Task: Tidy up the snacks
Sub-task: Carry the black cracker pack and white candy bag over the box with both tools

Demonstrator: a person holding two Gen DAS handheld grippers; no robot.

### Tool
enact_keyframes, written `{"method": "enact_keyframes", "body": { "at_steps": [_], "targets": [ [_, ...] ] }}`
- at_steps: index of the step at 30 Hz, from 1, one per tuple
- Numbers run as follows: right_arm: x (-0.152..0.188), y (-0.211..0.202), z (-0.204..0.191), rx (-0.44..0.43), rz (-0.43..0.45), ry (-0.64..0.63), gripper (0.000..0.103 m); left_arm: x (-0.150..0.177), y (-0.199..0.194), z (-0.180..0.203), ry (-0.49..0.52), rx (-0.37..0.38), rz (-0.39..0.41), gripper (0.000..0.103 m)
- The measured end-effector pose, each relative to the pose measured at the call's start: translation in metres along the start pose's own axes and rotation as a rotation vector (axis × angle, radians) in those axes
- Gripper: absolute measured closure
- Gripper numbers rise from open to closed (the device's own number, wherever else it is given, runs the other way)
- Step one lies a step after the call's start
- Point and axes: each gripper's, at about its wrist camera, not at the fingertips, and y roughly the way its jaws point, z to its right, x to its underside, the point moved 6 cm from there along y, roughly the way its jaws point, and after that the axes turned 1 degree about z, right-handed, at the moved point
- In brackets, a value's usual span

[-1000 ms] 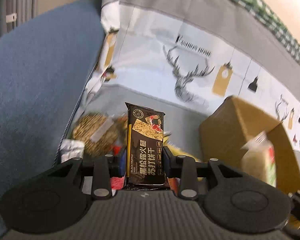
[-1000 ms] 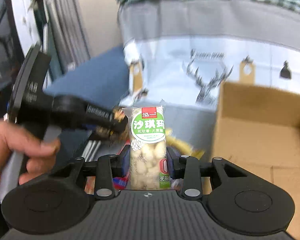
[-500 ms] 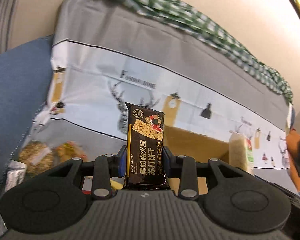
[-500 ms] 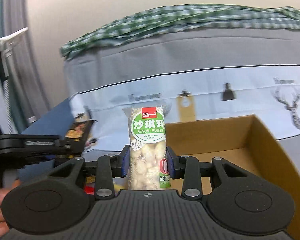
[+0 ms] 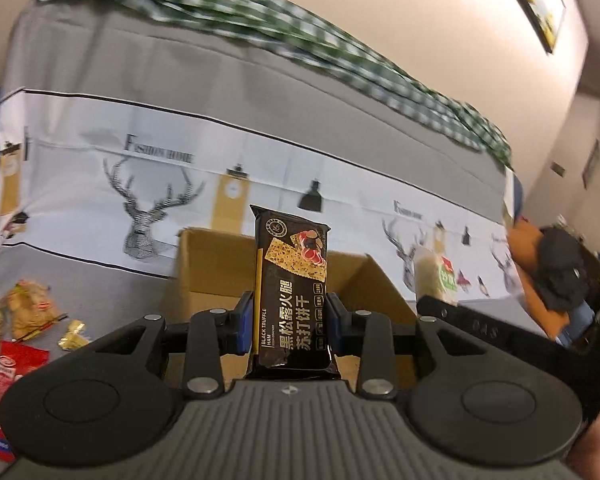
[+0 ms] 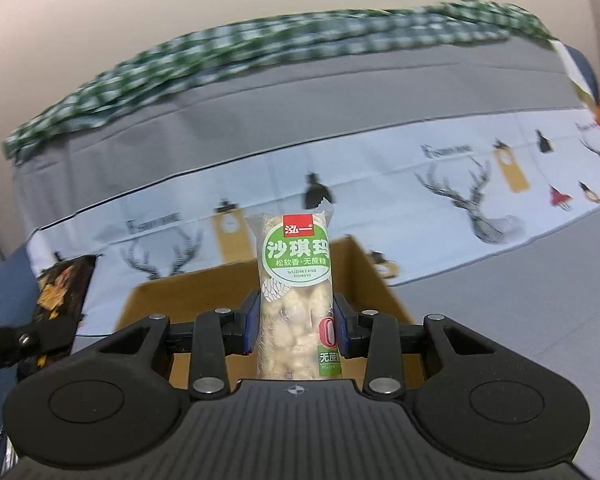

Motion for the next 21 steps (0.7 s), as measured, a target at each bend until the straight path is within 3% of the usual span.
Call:
{"method": "enact_keyframes", "body": {
  "at_steps": [21],
  "targets": [
    [-0.002,0.001,0.009,0.049,0.017,0.014,0.065,0.016,0.012,0.023,0.059,0.075,-0.035,0.064]
  ]
}}
